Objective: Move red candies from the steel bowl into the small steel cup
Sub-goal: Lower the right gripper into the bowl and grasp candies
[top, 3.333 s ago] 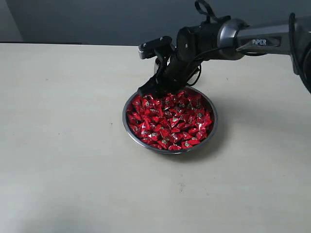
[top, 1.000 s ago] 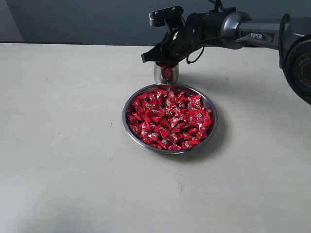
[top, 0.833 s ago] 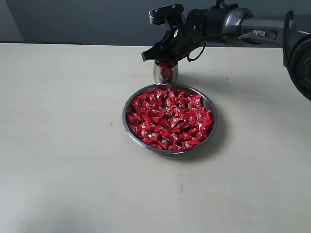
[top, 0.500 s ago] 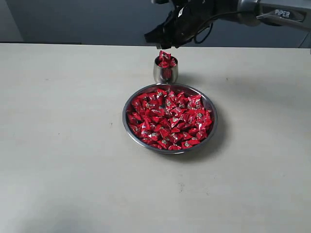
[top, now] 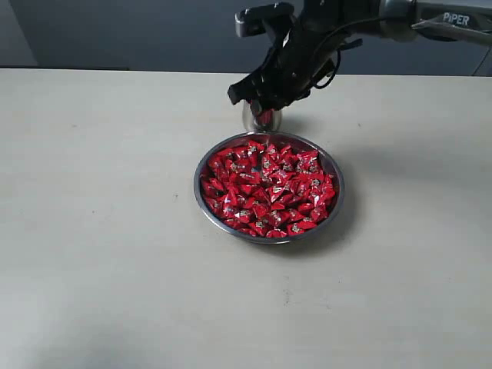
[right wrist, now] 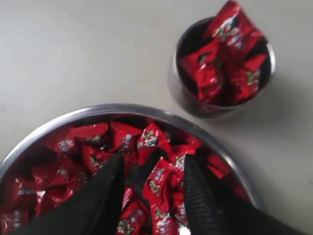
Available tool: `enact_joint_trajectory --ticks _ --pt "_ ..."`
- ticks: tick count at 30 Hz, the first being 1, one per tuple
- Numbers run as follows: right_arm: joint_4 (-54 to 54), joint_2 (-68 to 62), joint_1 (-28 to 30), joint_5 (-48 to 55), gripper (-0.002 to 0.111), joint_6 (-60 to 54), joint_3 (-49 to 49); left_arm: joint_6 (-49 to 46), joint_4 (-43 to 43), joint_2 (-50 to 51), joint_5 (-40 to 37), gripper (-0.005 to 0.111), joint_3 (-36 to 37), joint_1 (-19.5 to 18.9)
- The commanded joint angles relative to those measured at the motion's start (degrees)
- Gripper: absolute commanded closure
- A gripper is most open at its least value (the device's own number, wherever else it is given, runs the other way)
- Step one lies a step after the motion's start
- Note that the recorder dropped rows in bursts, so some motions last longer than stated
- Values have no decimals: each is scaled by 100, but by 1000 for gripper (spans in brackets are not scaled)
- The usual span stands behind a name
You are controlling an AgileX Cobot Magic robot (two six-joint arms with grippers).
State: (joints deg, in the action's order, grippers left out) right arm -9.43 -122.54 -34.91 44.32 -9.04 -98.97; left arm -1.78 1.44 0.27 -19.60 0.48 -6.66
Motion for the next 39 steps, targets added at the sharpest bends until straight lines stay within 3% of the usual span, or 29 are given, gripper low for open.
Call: enact_joint_trajectory --ticks 1,21,23,25,26,39 --pt "88 68 -111 -151 69 -44 310 9 11 -27 31 106 -48 46" --pt "484 -688 -111 -813 69 154 681 9 11 -27 31 106 -48 46" --pt "484 -701 -111 -737 79 154 681 9 11 -27 31 106 -48 46" --pt "484 -701 -111 -684 103 154 681 9 11 -27 31 106 -48 46" --pt "484 -701 -111 -673 108 154 681 9 11 -27 31 106 -48 46" --pt "495 90 -111 -539 108 154 681 9 11 -27 31 106 -48 46"
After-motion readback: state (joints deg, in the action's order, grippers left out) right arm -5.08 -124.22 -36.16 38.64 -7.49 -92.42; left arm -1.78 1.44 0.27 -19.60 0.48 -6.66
